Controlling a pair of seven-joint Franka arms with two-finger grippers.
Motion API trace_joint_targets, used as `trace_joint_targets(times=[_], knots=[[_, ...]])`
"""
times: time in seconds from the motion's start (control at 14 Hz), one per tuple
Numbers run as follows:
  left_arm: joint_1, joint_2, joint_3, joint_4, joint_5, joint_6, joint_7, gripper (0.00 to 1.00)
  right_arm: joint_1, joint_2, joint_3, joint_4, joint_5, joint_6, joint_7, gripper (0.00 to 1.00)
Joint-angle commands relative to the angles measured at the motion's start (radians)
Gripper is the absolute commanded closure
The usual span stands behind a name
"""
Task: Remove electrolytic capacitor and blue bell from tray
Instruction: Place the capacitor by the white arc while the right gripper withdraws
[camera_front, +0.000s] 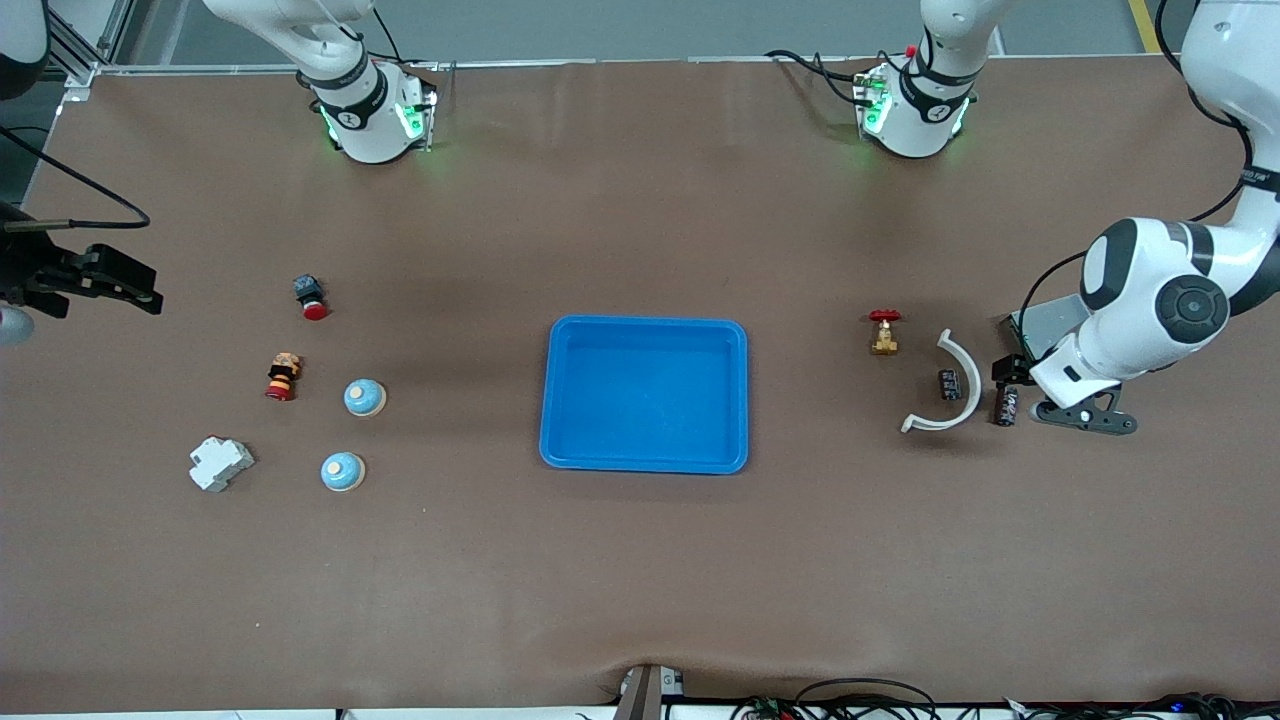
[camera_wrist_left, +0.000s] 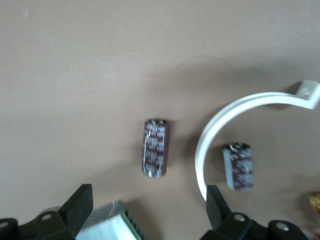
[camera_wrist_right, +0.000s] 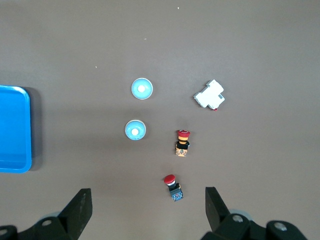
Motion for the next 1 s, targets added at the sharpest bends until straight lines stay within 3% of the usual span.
trace_joint_targets(times=[0.0,0.64,0.93], knots=[[0.011,-0.045,-0.038,0.104,-0.070,-0.187,0.016,0.00,0.010,-0.029,-0.017,-0.013,0.017,-0.008,0.020,0.00],[0.009,-0.071,-0.064,0.463,-0.231,-0.538,0.008,0.00,0.001,-0.042,-0.013,-0.013,0.074,-0.014,0.063,0.00],[0.008,-0.135,-0.086,0.511,-0.236,-0.568,-0.062,0.00,0.002,-0.043,-0.013,-0.014,0.074,-0.009,0.061,0.00]])
